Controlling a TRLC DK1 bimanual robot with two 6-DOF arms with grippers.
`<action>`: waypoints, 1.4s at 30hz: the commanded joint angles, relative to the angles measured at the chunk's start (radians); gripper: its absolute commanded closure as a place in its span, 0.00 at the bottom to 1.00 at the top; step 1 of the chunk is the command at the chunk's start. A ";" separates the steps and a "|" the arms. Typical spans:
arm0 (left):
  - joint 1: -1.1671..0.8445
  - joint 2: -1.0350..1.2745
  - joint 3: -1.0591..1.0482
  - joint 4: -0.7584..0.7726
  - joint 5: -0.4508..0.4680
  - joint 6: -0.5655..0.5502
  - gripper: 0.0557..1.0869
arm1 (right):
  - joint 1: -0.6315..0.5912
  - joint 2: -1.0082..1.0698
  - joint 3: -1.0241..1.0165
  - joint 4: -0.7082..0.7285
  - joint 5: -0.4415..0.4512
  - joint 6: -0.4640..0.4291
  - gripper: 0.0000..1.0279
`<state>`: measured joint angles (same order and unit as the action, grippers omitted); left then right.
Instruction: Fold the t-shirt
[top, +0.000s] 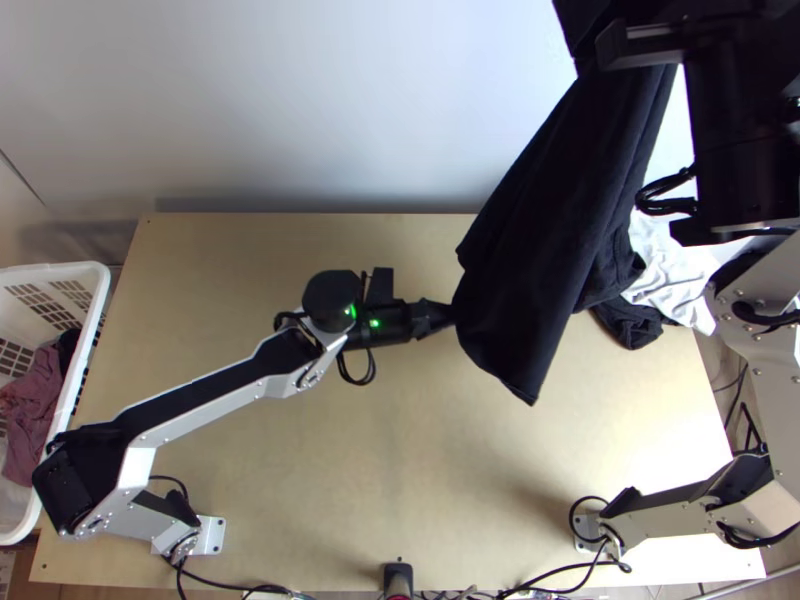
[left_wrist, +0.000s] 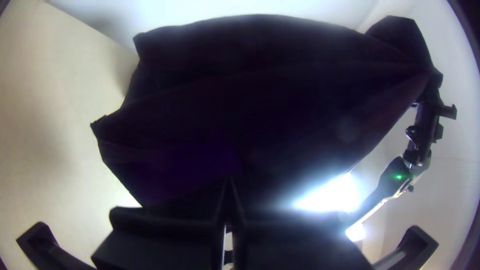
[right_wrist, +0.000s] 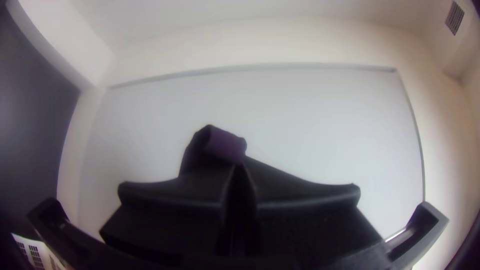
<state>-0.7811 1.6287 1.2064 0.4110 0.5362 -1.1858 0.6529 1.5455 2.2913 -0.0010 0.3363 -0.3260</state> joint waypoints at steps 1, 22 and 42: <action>0.102 -0.043 0.056 -0.126 -0.019 0.034 0.97 | -0.013 0.002 -0.001 0.001 -0.002 0.008 0.97; 0.637 -0.021 0.579 -0.586 -0.133 0.216 0.97 | -0.239 0.096 -0.050 0.022 -0.017 0.156 0.97; 0.786 0.198 0.883 -0.468 -0.426 0.292 0.97 | -0.443 0.461 0.007 0.411 -0.046 0.203 0.97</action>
<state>-0.0242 1.7664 2.0064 -0.1093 0.1959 -0.9310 0.2363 1.9018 2.2826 0.2745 0.2836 -0.1303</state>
